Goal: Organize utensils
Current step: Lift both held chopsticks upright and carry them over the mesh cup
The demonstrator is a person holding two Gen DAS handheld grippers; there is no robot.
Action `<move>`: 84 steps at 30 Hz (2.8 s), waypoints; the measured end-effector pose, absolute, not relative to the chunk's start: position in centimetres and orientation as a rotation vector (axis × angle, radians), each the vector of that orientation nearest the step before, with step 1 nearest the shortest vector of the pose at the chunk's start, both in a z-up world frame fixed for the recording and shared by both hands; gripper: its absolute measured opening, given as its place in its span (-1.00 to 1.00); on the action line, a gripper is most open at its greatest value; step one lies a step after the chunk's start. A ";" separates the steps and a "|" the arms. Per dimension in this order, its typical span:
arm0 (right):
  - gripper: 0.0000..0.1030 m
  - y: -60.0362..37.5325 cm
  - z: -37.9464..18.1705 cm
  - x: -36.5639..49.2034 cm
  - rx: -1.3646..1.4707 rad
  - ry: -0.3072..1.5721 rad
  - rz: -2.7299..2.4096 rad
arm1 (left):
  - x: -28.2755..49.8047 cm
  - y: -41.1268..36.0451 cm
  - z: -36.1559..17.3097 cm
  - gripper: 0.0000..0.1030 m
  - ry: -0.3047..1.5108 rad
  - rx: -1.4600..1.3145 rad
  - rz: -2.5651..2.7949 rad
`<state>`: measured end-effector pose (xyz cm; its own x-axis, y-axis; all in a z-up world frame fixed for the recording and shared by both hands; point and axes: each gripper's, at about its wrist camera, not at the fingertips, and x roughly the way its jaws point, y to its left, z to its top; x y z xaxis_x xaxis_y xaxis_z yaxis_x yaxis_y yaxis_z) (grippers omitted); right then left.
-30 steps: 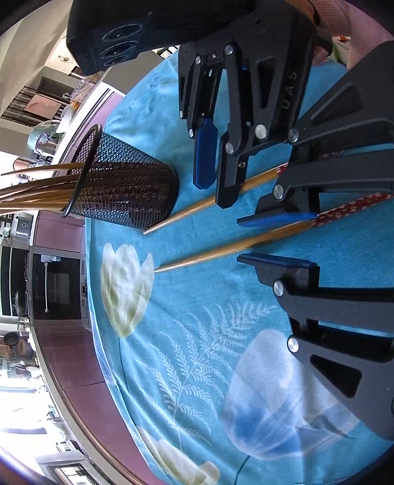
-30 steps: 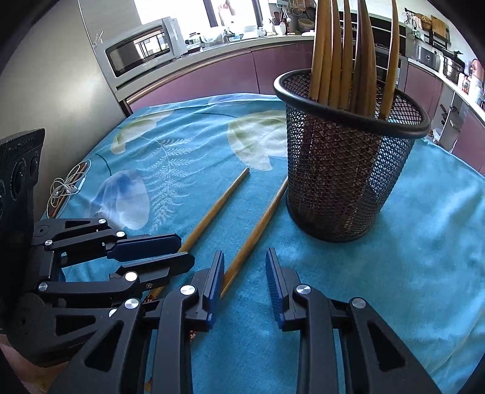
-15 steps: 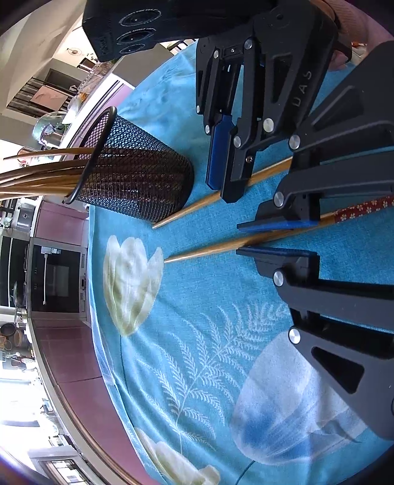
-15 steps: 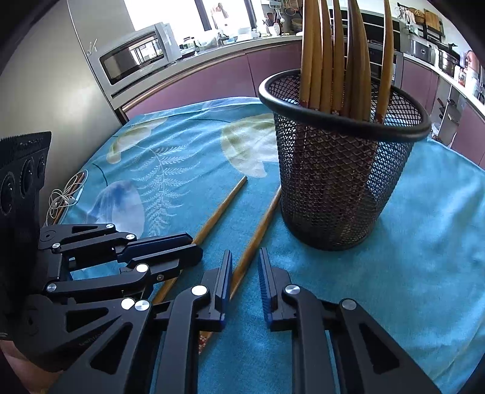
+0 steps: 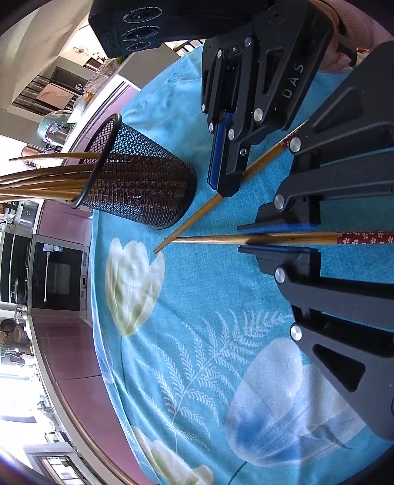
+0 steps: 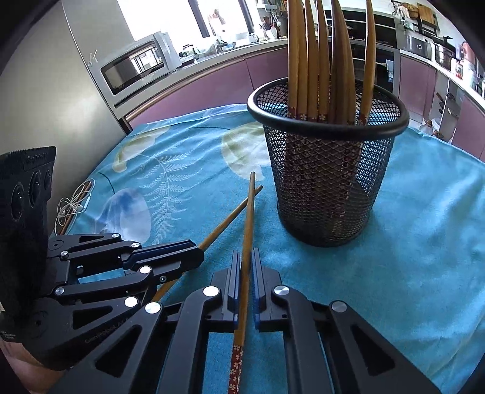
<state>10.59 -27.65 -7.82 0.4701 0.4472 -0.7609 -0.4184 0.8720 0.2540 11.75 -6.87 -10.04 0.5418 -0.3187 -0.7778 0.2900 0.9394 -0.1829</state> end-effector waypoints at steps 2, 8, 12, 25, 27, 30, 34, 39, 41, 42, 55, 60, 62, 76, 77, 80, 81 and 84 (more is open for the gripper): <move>-0.89 -27.7 -7.6 10.4 0.033 0.937 0.536 | 11.7 -6.8 -9.9 -0.85 0.925 -0.033 -0.362; -0.89 -28.1 -6.7 9.6 0.041 0.915 0.569 | 11.0 -6.5 -9.1 -0.85 0.909 -0.042 -0.369; -0.92 -28.2 -6.1 9.1 0.039 0.897 0.584 | 10.7 -6.1 -8.5 -0.85 0.894 -0.051 -0.374; -0.79 -27.9 -7.0 9.2 0.024 0.939 0.584 | 10.1 -5.8 -8.2 -0.85 0.900 -0.077 -0.400; -0.77 -27.8 -7.4 9.4 0.026 0.953 0.583 | 10.2 -5.8 -8.4 -0.85 0.903 -0.080 -0.401; -0.76 -27.8 -7.8 9.8 0.037 0.966 0.589 | 10.2 -5.9 -8.4 -0.85 0.904 -0.075 -0.406; -0.77 -27.5 -8.2 10.2 0.032 0.984 0.590 | 10.2 -6.0 -8.8 -0.85 0.914 -0.074 -0.408; -0.87 -27.5 -7.9 9.9 0.032 0.969 0.599 | 10.2 -5.8 -8.8 -0.85 0.916 -0.077 -0.406; -0.88 -27.8 -7.4 9.5 0.038 0.950 0.603 | 10.1 -5.7 -8.6 -0.85 0.912 -0.079 -0.406; -0.89 -27.9 -7.1 9.4 0.040 0.941 0.604 | 10.1 -5.6 -8.5 -0.85 0.908 -0.080 -0.407; -0.89 -29.6 -3.1 7.6 0.049 0.812 0.606 | 9.2 -5.4 -6.1 -0.85 0.850 -0.083 -0.430; -0.89 -30.3 -1.9 7.2 0.059 0.776 0.597 | 8.7 -5.0 -5.1 -0.85 0.831 -0.101 -0.447; -0.89 -30.6 -1.5 7.0 0.062 0.761 0.595 | 8.5 -4.9 -4.7 -0.85 0.823 -0.108 -0.451; -0.88 -31.6 0.4 6.5 0.077 0.690 0.579 | 7.3 -4.7 -2.5 -0.85 0.775 -0.112 -0.476; -0.88 -31.7 0.6 6.5 0.077 0.685 0.578 | 7.3 -4.7 -2.4 -0.85 0.772 -0.113 -0.477; -0.88 -31.9 1.1 6.5 0.080 0.668 0.576 | 7.1 -4.7 -1.9 -0.85 0.761 -0.116 -0.479; -0.88 -31.9 1.2 6.4 0.079 0.664 0.575 | 7.1 -4.7 -1.8 -0.85 0.758 -0.118 -0.479; -0.88 -32.1 1.6 6.4 0.077 0.653 0.574 | 7.0 -4.6 -1.3 -0.85 0.746 -0.120 -0.480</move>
<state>6.44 -32.10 1.63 0.6454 0.5274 -0.5525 -0.4805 0.8426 0.2432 7.04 -4.65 -1.35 0.6321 -0.4600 -0.6235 0.3760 0.8857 -0.2723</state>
